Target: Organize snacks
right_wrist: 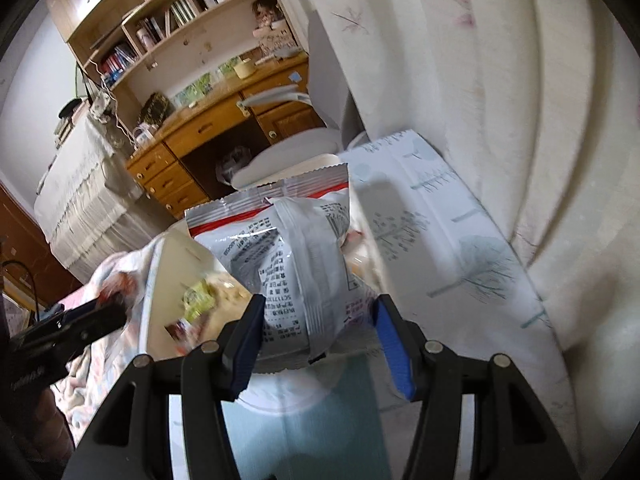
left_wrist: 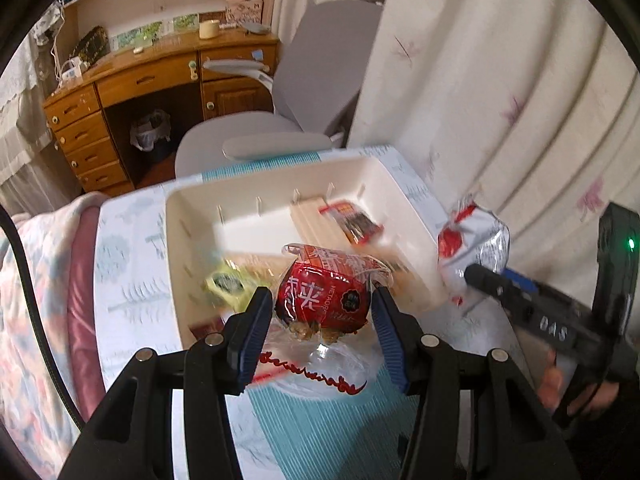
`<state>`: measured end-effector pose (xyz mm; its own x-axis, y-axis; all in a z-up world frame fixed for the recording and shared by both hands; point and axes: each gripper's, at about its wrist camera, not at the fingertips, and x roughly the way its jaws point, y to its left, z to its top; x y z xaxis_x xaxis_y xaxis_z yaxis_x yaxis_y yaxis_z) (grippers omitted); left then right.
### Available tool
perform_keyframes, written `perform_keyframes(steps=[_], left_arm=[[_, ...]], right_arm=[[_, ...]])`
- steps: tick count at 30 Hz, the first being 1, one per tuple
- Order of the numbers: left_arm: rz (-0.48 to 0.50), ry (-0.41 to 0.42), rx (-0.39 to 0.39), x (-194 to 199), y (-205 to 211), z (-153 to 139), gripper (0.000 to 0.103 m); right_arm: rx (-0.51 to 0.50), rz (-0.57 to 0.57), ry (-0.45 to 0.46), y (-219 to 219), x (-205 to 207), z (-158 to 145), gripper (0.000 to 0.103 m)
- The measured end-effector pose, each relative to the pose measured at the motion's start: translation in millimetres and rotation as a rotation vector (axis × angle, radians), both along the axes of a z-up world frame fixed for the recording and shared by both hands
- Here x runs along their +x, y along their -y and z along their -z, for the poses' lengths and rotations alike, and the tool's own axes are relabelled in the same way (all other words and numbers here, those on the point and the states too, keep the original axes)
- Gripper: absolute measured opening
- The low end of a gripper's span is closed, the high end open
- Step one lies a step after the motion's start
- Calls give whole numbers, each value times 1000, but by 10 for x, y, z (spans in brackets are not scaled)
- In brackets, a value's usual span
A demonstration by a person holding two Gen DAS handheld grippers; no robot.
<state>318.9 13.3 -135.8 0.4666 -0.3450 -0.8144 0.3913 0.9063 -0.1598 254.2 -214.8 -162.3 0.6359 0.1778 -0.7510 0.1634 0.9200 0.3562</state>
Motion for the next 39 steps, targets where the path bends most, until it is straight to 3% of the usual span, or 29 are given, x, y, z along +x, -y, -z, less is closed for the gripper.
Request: perform_keyframes(steps=[7, 12, 13, 15, 18, 21, 31, 39], left_arm=[[-8, 27, -13, 331, -125, 59, 50], [-39, 48, 7, 359, -181, 38, 51], [-51, 43, 5, 339, -201, 6, 52], [-63, 12, -28, 317, -253, -52, 77], [-105, 17, -48, 243, -353, -155, 80], [-162, 14, -1, 132, -397, -220, 80], [-340, -75, 38, -580, -397, -69, 81], [-339, -79, 74, -1518, -111, -46, 88]], right_arm=[[-5, -11, 53, -314, 237, -45, 57], [-10, -28, 44, -455, 305, -74, 58], [-10, -32, 39, -464, 307, -77, 60], [-7, -48, 18, -484, 318, -89, 70], [-23, -68, 21, -517, 280, -154, 74], [-26, -81, 16, -530, 179, -203, 81], [2, -168, -90, -340, -548, -83, 87], [2, -209, -152, -29, -1305, -126, 94]])
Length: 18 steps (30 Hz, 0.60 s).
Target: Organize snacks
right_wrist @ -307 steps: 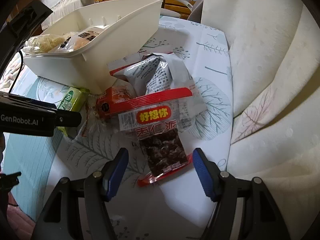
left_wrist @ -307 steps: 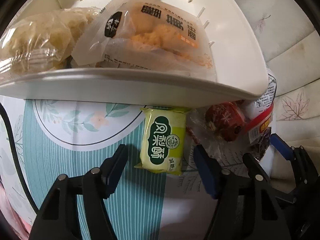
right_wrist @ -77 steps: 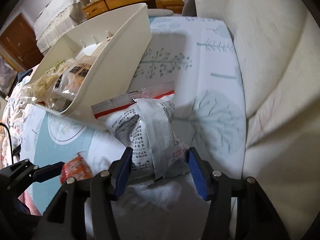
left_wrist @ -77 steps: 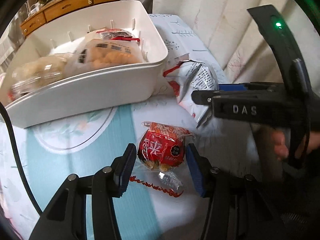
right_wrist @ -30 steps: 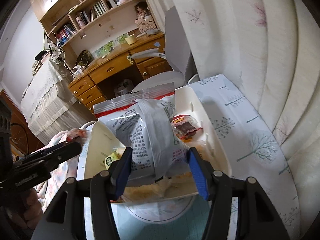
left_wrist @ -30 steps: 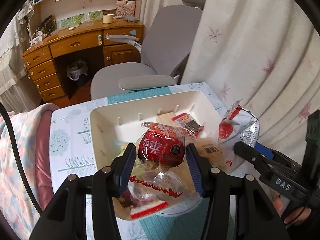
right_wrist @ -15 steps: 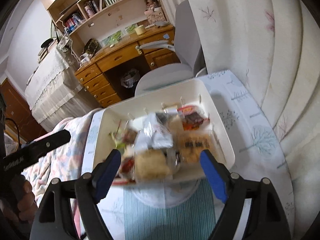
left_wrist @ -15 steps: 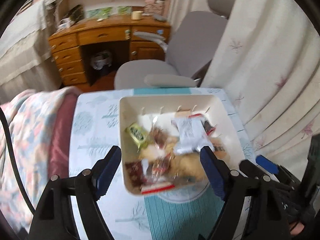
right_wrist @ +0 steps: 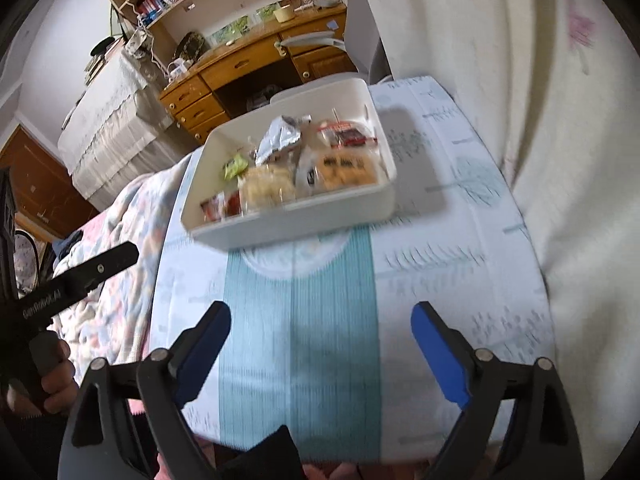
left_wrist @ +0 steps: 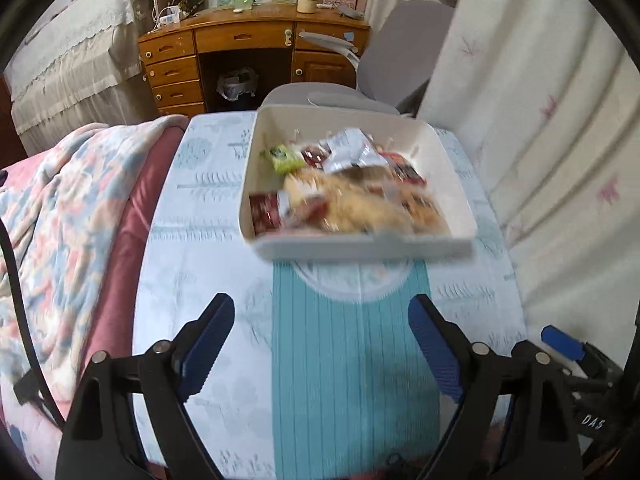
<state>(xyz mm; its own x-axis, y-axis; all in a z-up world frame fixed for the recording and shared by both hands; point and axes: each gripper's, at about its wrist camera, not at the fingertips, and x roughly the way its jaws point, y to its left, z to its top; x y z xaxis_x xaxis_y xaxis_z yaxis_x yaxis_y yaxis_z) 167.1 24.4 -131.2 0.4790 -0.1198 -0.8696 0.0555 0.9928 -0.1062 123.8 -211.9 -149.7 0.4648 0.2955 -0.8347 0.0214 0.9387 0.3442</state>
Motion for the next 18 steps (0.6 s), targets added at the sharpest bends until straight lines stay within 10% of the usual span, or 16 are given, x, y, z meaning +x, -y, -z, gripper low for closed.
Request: perform_keyframes(steps=[18], left_arm=[[38, 62, 106, -1208, 514, -578, 102]], right_arm=[[-16, -113, 60, 132, -961, -756, 103]])
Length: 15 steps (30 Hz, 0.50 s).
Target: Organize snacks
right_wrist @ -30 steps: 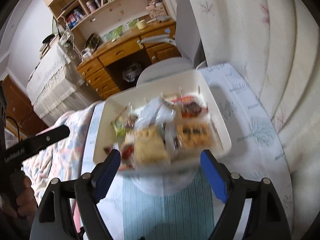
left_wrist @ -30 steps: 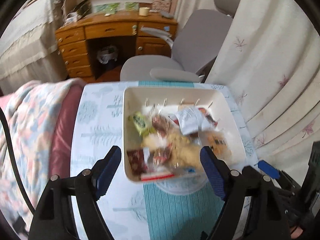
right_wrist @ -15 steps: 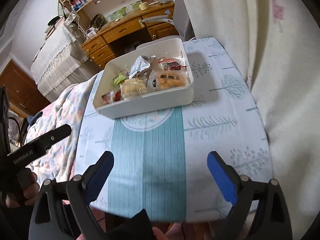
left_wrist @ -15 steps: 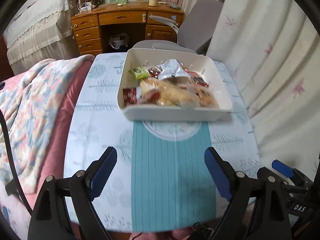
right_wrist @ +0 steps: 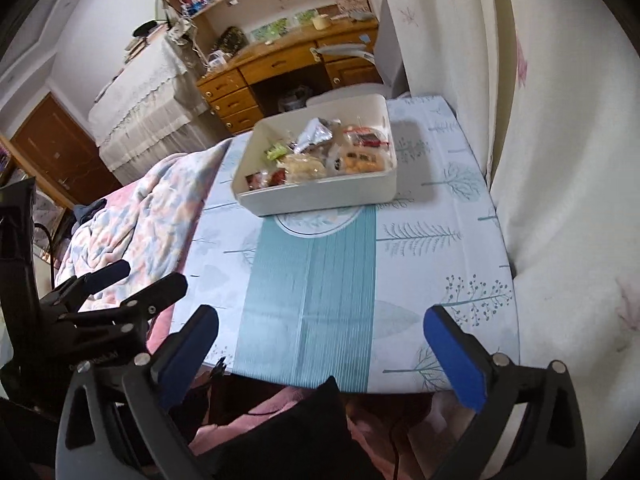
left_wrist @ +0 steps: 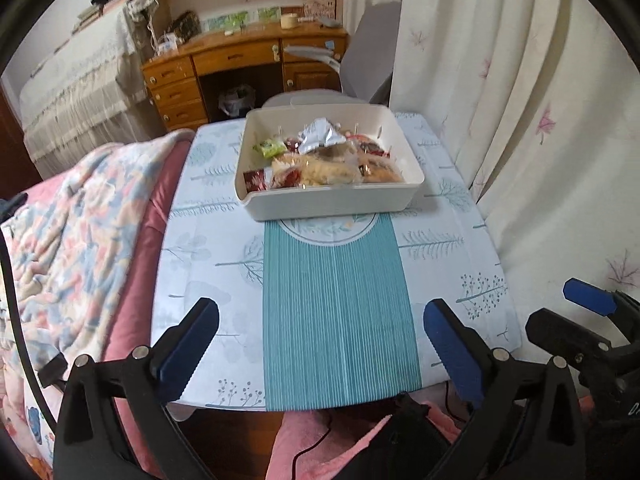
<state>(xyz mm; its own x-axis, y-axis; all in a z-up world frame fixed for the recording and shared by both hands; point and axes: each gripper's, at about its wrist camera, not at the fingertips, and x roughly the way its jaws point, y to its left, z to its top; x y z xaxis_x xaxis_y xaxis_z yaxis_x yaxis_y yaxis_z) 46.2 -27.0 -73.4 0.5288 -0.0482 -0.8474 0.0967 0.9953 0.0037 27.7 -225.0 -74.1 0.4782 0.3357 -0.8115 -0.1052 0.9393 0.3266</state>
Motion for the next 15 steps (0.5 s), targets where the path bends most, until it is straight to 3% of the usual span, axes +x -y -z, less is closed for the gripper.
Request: perform_keyframes(steps=[6, 15], left_arm=[[-55, 91, 45, -257, 47, -225, 102], [-105, 187, 70, -504, 82, -350, 102]], right_arm=[[-11, 20, 21, -16, -210, -134, 103], [-53, 37, 129, -114, -474, -222, 103]])
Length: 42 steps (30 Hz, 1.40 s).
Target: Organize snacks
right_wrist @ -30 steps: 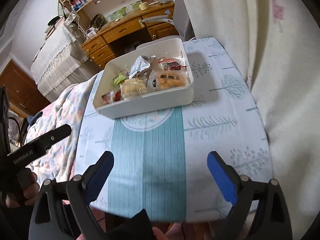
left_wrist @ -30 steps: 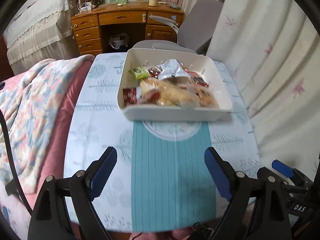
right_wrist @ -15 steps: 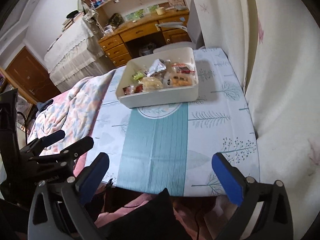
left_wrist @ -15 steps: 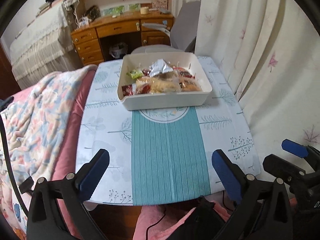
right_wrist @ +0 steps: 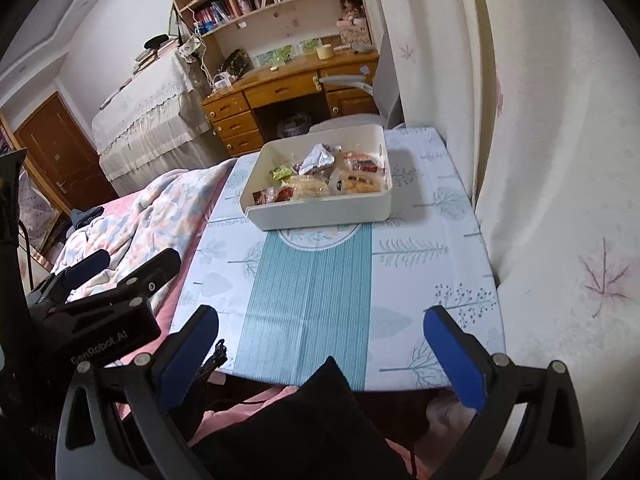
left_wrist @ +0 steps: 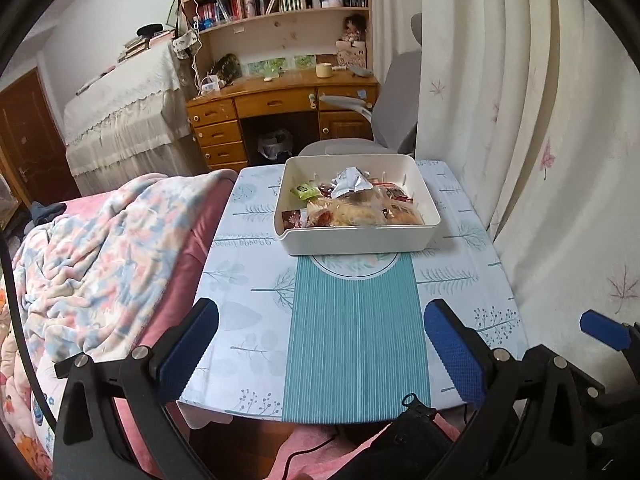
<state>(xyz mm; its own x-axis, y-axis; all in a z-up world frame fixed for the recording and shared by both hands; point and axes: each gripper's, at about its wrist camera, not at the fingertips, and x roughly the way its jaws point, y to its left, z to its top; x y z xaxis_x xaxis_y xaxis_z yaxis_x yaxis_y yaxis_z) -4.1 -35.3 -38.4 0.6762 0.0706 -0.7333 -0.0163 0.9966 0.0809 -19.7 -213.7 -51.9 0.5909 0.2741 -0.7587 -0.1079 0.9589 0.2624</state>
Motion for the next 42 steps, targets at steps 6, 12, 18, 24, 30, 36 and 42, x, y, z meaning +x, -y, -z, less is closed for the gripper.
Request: perform_keyframes(steps=[6, 12, 18, 24, 30, 36, 42], left_arm=[[-12, 11, -10, -32, 17, 17, 102], [-19, 3, -8, -35, 40, 48, 102], [-27, 2, -9, -41, 52, 57, 102], [-18, -3, -8, -8, 124, 82, 102], [-11, -12, -2, 55, 223, 98, 102], [-1, -27, 8, 133, 313, 124, 102], [16, -42, 9, 178, 345, 161, 102]], right_arm=[[-37, 15, 57, 6, -43, -46, 103], [-31, 7, 46, 6, -22, -40, 103], [-25, 7, 31, 41, -1, -6, 103], [-24, 7, 12, 100, 20, 29, 103], [-19, 7, -13, 152, 60, 87, 103], [-15, 19, -26, 199, 91, 107, 103], [-9, 26, -43, 224, 122, 151, 103]])
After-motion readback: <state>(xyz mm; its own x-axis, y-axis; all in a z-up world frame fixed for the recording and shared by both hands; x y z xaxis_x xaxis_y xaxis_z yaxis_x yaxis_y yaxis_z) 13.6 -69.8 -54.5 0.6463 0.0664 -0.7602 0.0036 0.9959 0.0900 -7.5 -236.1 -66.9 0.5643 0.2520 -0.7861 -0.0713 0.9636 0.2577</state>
